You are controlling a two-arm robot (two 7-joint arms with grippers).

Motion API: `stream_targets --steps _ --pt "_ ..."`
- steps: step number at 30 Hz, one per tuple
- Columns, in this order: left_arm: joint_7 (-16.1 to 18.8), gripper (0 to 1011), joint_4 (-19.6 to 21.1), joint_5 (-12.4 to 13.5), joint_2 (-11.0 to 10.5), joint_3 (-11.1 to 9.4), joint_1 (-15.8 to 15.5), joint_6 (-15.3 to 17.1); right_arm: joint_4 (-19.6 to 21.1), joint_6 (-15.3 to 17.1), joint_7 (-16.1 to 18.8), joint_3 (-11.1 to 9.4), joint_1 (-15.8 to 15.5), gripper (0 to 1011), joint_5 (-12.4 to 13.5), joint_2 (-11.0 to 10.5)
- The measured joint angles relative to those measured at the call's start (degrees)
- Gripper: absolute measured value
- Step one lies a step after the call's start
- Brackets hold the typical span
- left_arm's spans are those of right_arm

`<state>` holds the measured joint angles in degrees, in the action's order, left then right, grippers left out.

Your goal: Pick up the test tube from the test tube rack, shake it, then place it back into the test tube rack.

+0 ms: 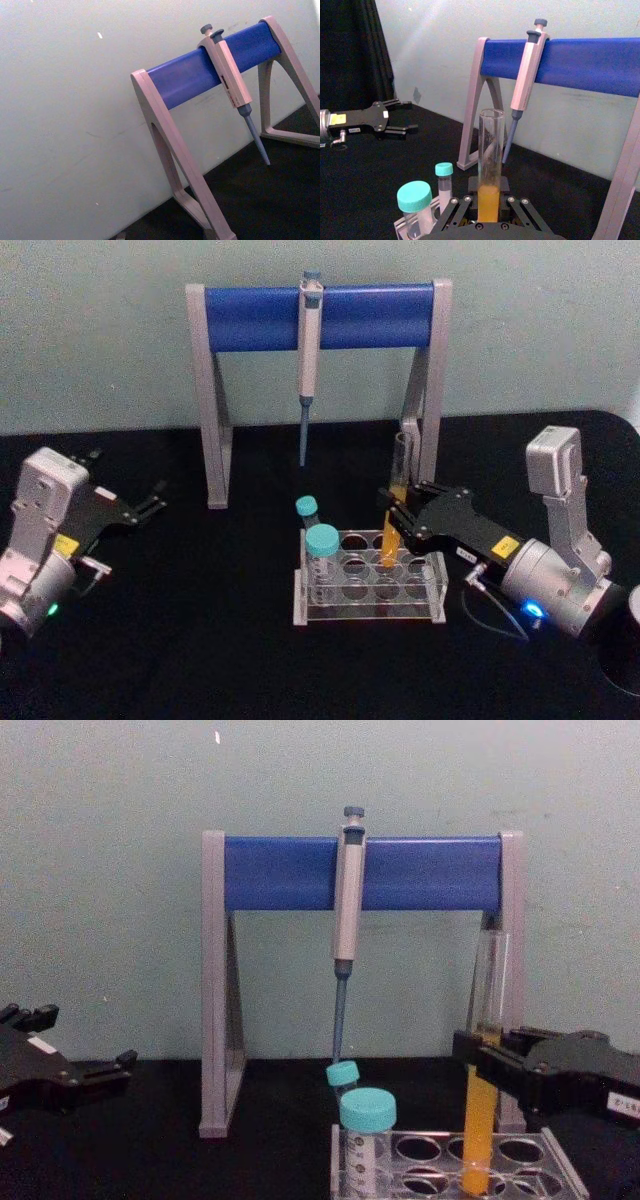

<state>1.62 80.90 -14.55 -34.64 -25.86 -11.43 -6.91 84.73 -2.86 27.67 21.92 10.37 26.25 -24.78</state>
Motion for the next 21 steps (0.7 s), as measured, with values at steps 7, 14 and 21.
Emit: stream_targets --steps 7,14,21 --pt "0.0 1001 0.0 0.0 0.0 0.0 0.0 0.0 -0.75 -0.01 0.12 0.14 0.02 229 -0.21 0.34" --pt "0.0 1001 0.0 0.0 0.0 0.0 0.0 0.0 -1.46 -0.09 0.12 0.3 0.09 229 -0.7 0.56" --pt "0.0 1001 0.0 0.0 0.0 0.0 0.0 0.0 -2.59 -0.1 0.07 0.57 0.23 229 -1.34 0.88"
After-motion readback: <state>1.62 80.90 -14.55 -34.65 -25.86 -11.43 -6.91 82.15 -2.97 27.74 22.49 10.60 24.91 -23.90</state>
